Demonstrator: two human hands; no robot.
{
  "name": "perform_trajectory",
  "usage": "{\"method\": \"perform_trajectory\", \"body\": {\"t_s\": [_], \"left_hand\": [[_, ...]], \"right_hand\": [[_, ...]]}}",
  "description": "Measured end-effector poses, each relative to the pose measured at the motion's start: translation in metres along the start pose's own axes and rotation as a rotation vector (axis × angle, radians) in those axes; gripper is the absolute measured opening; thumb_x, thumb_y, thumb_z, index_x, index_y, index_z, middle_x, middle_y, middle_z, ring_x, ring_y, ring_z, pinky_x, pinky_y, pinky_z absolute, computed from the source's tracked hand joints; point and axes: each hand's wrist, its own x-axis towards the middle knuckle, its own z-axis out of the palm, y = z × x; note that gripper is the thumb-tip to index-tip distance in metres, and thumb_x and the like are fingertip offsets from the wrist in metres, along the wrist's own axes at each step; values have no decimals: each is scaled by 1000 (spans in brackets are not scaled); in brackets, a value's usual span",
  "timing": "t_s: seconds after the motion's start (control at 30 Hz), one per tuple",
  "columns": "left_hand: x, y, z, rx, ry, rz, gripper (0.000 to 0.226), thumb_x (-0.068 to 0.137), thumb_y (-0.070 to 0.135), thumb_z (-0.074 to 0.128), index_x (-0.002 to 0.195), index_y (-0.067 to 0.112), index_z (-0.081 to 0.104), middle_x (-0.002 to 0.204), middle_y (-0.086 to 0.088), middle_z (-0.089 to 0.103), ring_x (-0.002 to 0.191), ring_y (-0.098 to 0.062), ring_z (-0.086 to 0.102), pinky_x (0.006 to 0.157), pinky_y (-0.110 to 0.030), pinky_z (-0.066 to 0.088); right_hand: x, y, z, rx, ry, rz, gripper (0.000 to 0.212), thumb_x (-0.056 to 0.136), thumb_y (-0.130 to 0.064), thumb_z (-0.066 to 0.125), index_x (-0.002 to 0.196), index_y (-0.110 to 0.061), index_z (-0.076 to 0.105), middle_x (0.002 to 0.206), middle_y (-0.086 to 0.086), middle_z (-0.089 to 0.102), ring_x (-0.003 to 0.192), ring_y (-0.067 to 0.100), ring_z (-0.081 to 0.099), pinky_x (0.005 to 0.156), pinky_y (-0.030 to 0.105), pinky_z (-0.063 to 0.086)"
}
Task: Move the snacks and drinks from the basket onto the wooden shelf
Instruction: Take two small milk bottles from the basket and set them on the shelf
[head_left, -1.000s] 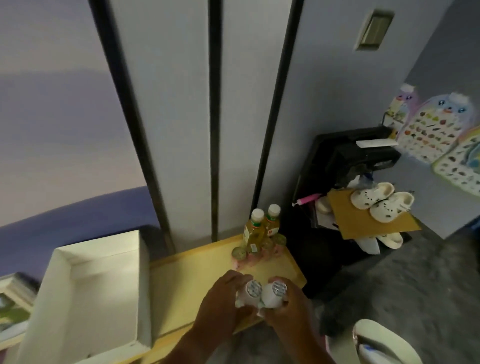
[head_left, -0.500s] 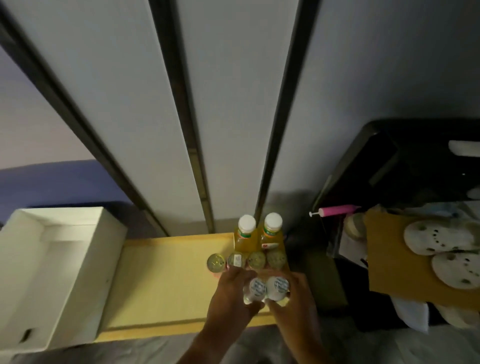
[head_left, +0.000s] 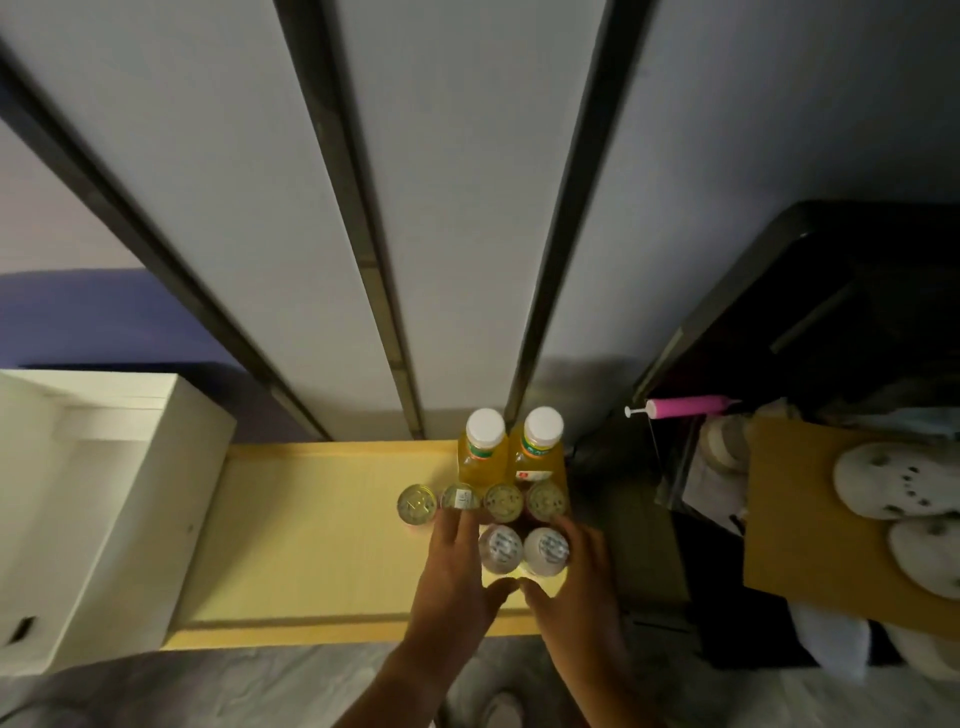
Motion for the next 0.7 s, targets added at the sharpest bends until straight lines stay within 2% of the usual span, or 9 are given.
{"method": "perform_trajectory", "body": {"t_s": [0.13, 0.2, 0.27, 0.33, 0.4, 0.43, 0.57, 0.7], "left_hand": [[-8, 20, -31, 208, -6, 51, 74, 71, 45, 76, 134, 29, 42, 134, 9, 43, 121, -13, 48, 84, -27, 55], [-12, 35, -56, 305, -2, 123, 64, 76, 50, 64, 134, 29, 45, 133, 8, 47, 120, -14, 50, 87, -26, 53], [-13, 52, -84, 385, 28, 199, 59, 83, 51, 54, 137, 27, 47, 138, 7, 49, 126, -17, 49, 100, -27, 47], [-12, 71, -115, 473, 94, 236, 61, 91, 56, 43, 146, 28, 40, 152, 5, 41, 140, -19, 38, 114, -31, 31], [-12, 85, -147, 550, 136, 223, 68, 96, 64, 26, 155, 28, 23, 163, 4, 16, 151, -18, 14, 121, -36, 13], [-14, 91, -163, 589, 157, 221, 71, 97, 65, 20, 156, 27, 17, 163, 3, 6, 151, -17, 5, 123, -38, 10], [-45, 96, -223, 679, 244, 143, 75, 97, 68, 15, 157, 25, 7, 165, 1, -3, 152, -18, -7, 125, -42, 6], [-114, 89, -273, 737, 321, -10, 75, 96, 69, 11, 157, 26, 4, 164, 4, -9, 151, -17, -12, 124, -42, 3]], "right_hand": [[-9, -16, -24, -79, -37, -62, 94, 68, -47, 86, 146, -34, 35, 149, -13, 39, 136, 9, 39, 103, 29, 46], [-14, -35, -44, -174, -51, -134, 95, 75, -66, 70, 152, -31, 27, 157, -10, 34, 142, 11, 34, 110, 31, 40], [-17, -60, -65, -284, -14, -261, 91, 82, -80, 45, 154, -28, 26, 160, -8, 31, 145, 14, 30, 115, 34, 31], [-18, -90, -85, -374, 37, -385, 86, 88, -78, 37, 154, -24, 30, 162, -5, 27, 148, 17, 26, 117, 40, 25], [-20, -123, -101, -426, 45, -464, 82, 91, -74, 36, 156, -25, 25, 165, -6, 17, 151, 16, 13, 121, 46, 20], [-21, -138, -106, -437, 47, -494, 82, 92, -74, 34, 157, -25, 22, 165, -6, 14, 152, 15, 9, 122, 47, 18], [-32, -199, -111, -467, 24, -609, 86, 86, -79, 23, 155, -27, 27, 165, -5, 16, 151, 22, 16, 122, 50, 20], [-71, -254, -94, -476, -50, -738, 84, 87, -77, 21, 157, -31, 19, 166, -6, 8, 153, 22, 9, 123, 48, 17]]}}
